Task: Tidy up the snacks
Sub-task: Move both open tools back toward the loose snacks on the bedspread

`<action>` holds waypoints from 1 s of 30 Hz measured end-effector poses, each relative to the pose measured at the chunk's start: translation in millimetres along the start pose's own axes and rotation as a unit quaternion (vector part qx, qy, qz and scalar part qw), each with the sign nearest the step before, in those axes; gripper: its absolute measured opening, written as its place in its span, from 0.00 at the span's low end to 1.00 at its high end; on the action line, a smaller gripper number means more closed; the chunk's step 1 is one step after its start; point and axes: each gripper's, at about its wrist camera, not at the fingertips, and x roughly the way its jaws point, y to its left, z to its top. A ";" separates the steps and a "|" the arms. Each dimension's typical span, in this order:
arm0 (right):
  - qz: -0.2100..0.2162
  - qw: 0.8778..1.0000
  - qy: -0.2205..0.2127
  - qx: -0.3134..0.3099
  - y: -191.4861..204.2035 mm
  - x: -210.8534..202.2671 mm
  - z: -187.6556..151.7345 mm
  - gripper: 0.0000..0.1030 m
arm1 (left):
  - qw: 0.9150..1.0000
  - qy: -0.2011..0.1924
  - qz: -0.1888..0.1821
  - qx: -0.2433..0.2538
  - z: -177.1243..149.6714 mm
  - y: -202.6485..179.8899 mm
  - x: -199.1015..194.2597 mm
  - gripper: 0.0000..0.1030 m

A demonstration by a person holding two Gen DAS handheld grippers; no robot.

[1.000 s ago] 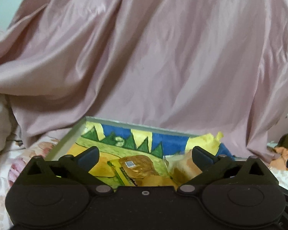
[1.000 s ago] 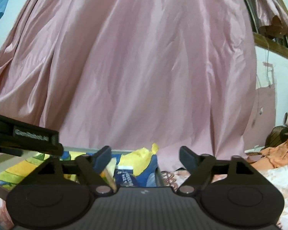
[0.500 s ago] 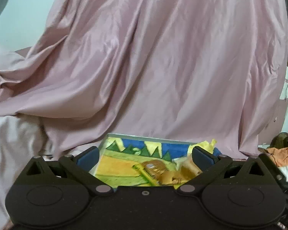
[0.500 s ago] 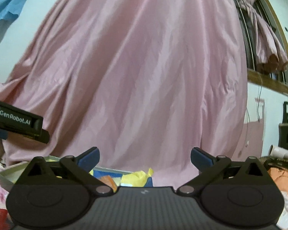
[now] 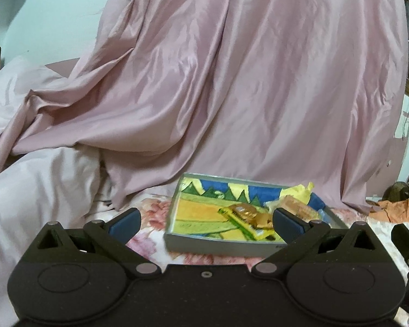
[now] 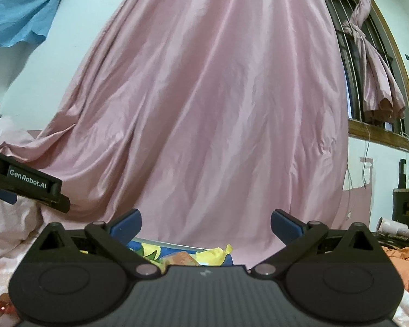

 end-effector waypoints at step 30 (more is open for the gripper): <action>0.134 0.955 0.265 0.003 52.9 -32.6 -53.7 1.00 | 0.983 0.141 -0.067 0.100 -118.7 65.8 -24.3 0.99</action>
